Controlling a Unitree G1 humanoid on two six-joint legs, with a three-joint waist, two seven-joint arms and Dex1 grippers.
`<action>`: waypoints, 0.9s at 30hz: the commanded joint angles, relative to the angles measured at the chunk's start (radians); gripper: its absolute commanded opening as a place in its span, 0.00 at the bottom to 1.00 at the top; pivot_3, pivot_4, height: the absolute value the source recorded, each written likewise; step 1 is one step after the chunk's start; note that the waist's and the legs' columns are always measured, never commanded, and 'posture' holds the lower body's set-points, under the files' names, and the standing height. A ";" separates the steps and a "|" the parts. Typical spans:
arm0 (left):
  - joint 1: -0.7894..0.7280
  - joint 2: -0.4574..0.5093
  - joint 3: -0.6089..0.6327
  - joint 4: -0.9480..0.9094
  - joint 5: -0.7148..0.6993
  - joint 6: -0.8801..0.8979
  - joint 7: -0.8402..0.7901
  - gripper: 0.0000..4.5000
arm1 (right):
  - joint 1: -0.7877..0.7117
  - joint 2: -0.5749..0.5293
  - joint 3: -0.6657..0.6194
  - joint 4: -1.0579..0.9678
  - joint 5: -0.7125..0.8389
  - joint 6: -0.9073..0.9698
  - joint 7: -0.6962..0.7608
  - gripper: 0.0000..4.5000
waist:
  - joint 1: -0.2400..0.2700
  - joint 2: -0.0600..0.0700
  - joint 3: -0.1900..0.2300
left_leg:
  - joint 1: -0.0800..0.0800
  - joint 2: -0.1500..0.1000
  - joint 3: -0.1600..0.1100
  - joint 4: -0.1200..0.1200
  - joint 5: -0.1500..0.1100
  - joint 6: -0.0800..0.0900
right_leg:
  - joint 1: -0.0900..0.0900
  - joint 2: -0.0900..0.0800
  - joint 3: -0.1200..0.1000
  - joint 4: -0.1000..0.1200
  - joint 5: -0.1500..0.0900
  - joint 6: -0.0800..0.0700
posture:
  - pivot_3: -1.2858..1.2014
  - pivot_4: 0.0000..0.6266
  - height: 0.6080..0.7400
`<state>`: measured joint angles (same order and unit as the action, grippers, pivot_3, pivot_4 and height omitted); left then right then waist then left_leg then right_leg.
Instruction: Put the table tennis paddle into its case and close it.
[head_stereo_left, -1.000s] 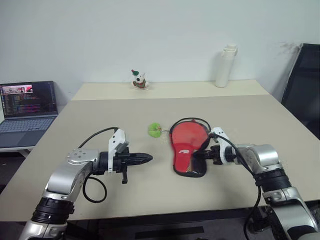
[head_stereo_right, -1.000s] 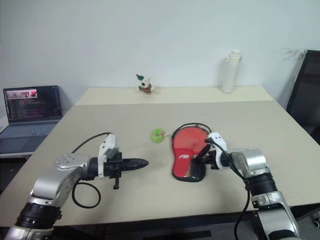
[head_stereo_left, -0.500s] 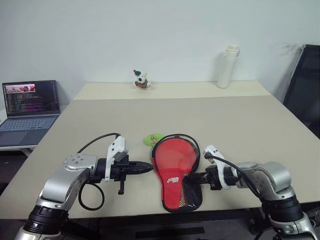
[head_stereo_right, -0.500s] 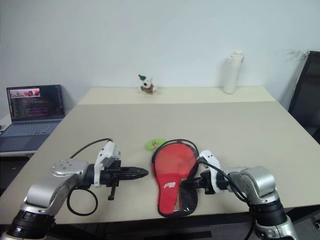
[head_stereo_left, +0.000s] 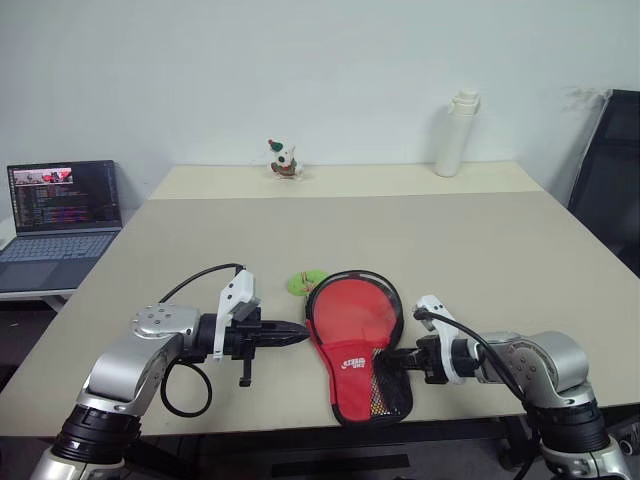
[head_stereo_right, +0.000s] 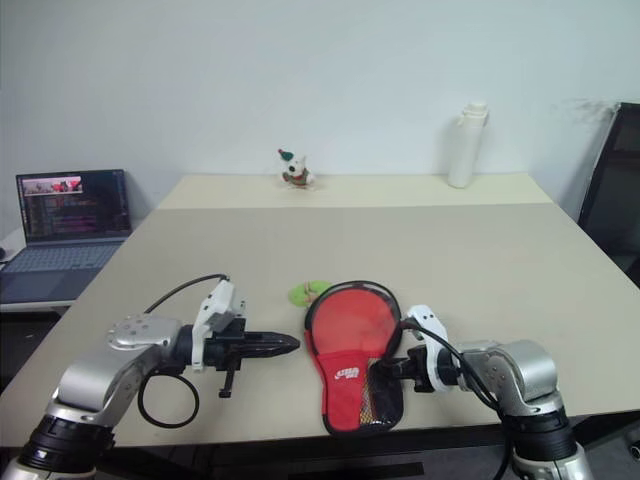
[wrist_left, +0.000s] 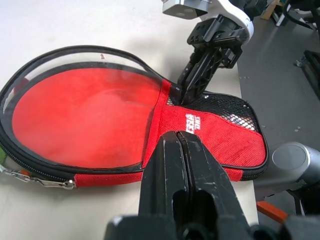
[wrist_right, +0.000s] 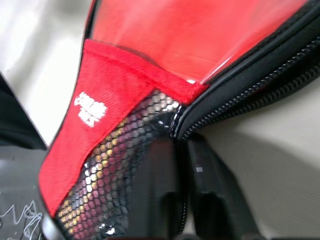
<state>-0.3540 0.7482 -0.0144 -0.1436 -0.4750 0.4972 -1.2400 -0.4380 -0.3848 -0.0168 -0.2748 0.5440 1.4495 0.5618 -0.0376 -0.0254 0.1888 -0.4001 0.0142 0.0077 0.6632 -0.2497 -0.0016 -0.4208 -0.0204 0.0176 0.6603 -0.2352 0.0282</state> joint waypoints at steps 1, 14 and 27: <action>0.007 0.005 0.020 -0.011 -0.009 -0.008 0.016 0.00 | 0.022 -0.019 -0.045 -0.052 -0.002 -0.004 -0.042 0.40 | 0.003 0.000 0.000 | 0.000 0.000 0.000 0.000 0.000 0.000 | 0.000 0.000 0.000 0.000 0.000 0.000 | 0.52 0.24 1.00; -0.068 -0.079 0.069 0.131 0.035 -0.038 0.216 0.00 | 0.020 -0.018 -0.224 -0.280 0.127 -0.164 -0.044 0.92 | 0.009 -0.001 0.000 | 0.000 0.000 -0.001 0.000 0.000 0.000 | 0.001 0.000 -0.001 -0.002 0.000 0.000 | 0.52 0.24 1.00; -0.085 -0.100 0.081 0.179 0.030 -0.062 0.239 0.00 | -0.075 0.037 0.238 0.010 -0.174 -0.637 -0.028 0.92 | 0.006 -0.001 0.000 | 0.000 0.000 0.000 0.000 0.000 0.000 | 0.000 0.000 0.000 -0.001 0.000 0.000 | 0.52 0.24 1.00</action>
<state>-0.4350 0.6492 0.0365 0.0555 -0.4345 0.4477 -1.0109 -0.4875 -0.3534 0.1987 -0.2983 0.4130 0.8771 0.5412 -0.0314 -0.0263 0.1886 -0.4003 0.0145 0.0079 0.6630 -0.2496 -0.0017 -0.4208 -0.0202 0.0174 0.6591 -0.2352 0.0282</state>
